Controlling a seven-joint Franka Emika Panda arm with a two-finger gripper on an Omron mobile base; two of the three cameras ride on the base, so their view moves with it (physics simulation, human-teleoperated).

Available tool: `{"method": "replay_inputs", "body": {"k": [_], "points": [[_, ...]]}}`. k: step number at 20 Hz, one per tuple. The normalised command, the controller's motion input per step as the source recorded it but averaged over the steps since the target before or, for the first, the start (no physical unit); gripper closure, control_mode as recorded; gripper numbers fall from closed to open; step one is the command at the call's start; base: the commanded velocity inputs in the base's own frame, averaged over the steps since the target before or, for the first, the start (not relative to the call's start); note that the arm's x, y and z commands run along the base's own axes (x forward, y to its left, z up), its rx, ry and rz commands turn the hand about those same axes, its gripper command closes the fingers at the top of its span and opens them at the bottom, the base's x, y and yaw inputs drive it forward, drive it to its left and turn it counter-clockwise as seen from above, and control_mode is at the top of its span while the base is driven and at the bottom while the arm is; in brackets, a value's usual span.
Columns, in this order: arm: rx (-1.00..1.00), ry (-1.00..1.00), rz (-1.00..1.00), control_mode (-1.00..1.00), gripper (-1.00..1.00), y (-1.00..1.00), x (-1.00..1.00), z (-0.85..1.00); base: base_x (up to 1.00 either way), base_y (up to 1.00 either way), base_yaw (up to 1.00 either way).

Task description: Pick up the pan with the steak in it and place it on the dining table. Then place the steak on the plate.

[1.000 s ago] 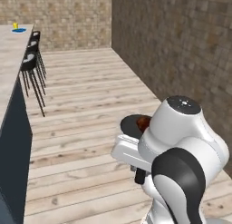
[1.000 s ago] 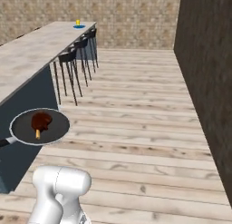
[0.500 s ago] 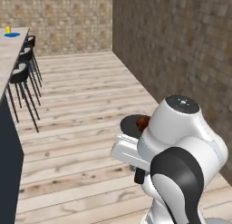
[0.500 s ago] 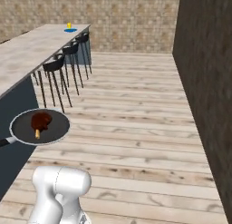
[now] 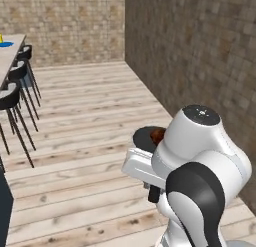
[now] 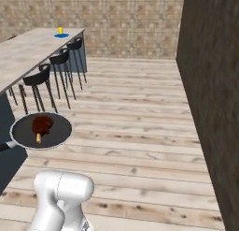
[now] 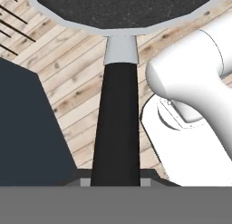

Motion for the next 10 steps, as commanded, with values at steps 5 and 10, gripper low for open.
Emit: {"method": "replay_inputs", "body": {"k": [5,10], "points": [[0.00,0.00,0.00,1.00,1.00,0.00,0.00,0.00,1.00,-0.33,0.00],[0.00,0.00,0.00,1.00,1.00,0.00,0.00,0.00,1.00,-0.26,0.00]]}}
